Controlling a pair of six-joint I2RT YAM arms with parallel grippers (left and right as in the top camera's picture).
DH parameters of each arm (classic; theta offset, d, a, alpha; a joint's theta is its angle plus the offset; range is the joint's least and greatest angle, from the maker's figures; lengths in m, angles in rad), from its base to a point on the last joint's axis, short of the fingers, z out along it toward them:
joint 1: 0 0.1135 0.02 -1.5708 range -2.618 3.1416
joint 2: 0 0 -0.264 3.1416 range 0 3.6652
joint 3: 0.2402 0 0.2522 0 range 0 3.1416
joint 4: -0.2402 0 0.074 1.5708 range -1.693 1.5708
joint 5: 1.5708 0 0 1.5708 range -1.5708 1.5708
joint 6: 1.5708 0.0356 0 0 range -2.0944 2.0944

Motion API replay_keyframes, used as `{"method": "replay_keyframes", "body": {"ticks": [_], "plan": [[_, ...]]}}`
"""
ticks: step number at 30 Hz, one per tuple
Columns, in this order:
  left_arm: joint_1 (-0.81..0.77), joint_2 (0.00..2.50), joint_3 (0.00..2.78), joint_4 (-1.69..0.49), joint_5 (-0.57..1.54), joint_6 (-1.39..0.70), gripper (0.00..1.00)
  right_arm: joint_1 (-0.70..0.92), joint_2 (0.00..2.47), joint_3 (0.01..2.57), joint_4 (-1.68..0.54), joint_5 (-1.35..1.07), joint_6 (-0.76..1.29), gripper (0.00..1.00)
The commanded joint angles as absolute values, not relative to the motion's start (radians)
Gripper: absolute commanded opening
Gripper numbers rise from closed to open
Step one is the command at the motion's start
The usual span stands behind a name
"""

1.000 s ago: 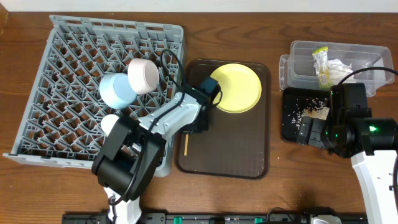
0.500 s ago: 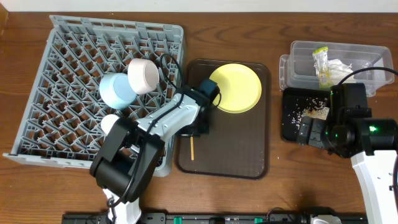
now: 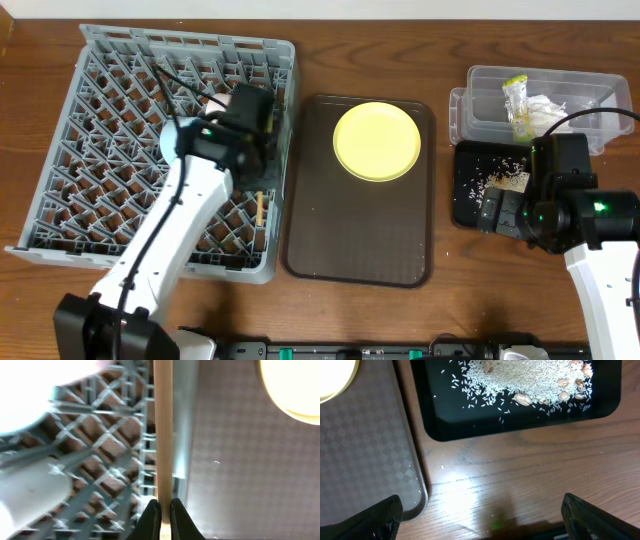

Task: Sort waste into correct bins and load items into the dishwasher
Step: 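Stand the second chopstick in the dish rack and release, then grasp the edge of the yellow plate with the left gripper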

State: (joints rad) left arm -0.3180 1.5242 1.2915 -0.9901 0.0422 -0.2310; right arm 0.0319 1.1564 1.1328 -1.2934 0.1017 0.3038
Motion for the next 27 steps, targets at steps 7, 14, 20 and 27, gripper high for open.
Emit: {"method": "replay_keyframes", "body": {"ticks": [7,14,20,27], "plan": [[-0.252,1.65,1.296,-0.944,0.063,-0.13,0.15,0.023,1.152,1.148,-1.295,0.1,0.299,0.99],[-0.252,1.61,1.338,-0.934,0.066,-0.131,0.44,0.023,1.152,1.148,-1.298,0.1,0.299,0.99],[-0.323,1.514,1.36,-0.815,0.202,-0.129,0.49,0.023,1.152,1.148,-1.29,0.1,0.299,0.99],[-0.554,1.641,1.349,-0.593,0.198,0.008,0.75,0.023,1.152,1.148,-1.287,0.1,0.299,0.99]]}}
